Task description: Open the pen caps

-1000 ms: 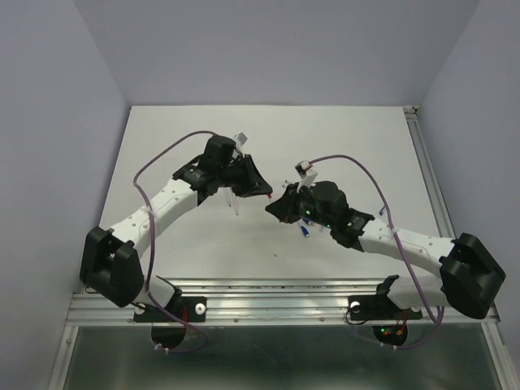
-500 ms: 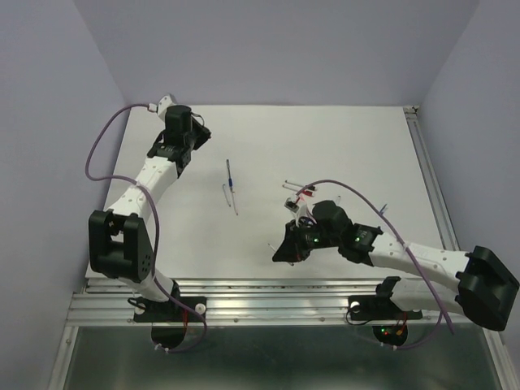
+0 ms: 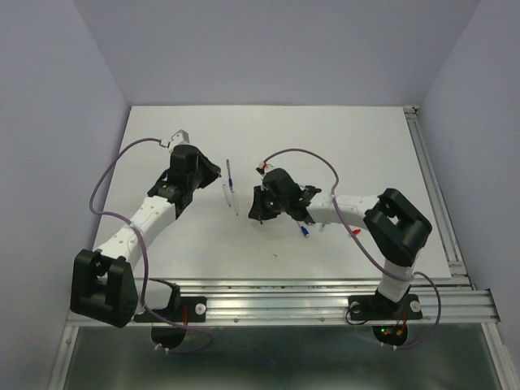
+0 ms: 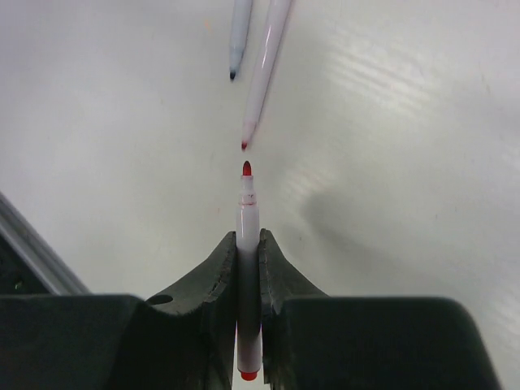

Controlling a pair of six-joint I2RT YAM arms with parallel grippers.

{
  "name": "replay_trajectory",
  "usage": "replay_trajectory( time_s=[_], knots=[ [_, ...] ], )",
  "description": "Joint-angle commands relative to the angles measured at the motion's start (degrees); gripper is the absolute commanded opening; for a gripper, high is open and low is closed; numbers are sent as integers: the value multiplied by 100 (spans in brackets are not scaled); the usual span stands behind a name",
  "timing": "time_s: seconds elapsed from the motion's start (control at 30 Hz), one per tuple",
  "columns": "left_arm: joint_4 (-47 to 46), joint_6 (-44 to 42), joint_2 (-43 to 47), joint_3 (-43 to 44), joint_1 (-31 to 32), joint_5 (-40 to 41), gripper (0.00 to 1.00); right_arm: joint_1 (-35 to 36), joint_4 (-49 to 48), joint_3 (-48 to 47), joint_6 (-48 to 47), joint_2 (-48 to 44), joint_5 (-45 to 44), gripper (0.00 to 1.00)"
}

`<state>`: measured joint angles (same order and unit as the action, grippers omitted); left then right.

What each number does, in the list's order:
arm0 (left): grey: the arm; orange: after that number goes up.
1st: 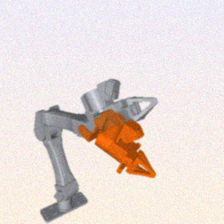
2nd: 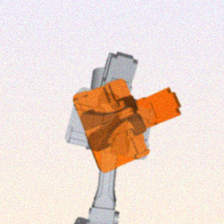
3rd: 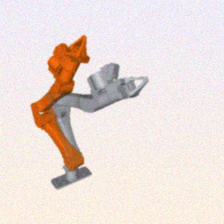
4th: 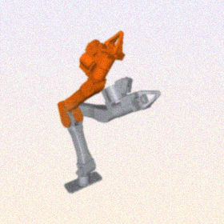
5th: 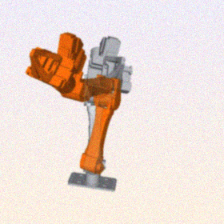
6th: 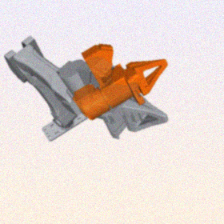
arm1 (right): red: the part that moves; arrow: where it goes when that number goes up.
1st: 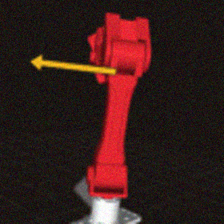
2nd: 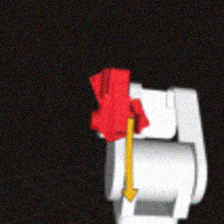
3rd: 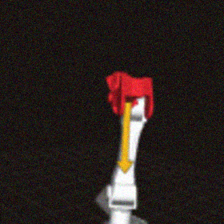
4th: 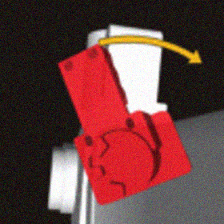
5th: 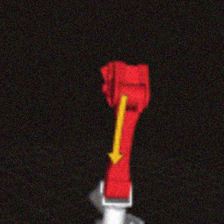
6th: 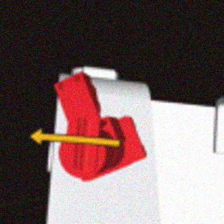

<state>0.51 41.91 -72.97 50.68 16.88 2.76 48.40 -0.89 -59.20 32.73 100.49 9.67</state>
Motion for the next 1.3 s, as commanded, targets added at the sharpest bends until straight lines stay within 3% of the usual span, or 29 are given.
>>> replay_trajectory(
  time_s=[0.0,0.13,0.3,0.53,0.6,0.67,0.73,0.83,0.87,0.97,1.17,1.27],
  knots=[
    [-60,71,432,-312,61,136,0,-41,36,-1005,-197,725,-694,8],
    [221,54,494,-348,61,172,0,-68,422,-1655,-205,1341,-932,15],
    [274,28,486,-322,69,154,0,-59,598,-2078,-206,1649,-1080,33],
    [318,-25,415,-199,78,58,0,-76,721,-2026,-188,1430,-1248,40],
    [318,-43,398,-181,131,23,0,-85,713,-1859,-171,1141,-1406,41],
    [326,-69,336,-163,227,14,0,-120,712,-1710,-118,860,-1590,52],
    [318,-86,257,-93,324,5,0,-199,712,-1420,-83,368,-1740,55],
    [318,-148,56,64,640,40,0,-357,835,-991,101,-316,-2056,69],
    [309,-157,-6,117,728,49,0,-541,966,-893,259,-476,-2135,82],
    [248,-209,-339,372,1167,31,0,-988,1352,-481,496,-1151,-2345,98],
    [186,-507,-1489,1284,2036,-241,0,-1578,2327,-48,874,-2295,-4031,100],
    [160,-736,-2202,1962,2615,-591,0,-1939,2890,-74,1094,-2525,-4455,100]
  ],
)
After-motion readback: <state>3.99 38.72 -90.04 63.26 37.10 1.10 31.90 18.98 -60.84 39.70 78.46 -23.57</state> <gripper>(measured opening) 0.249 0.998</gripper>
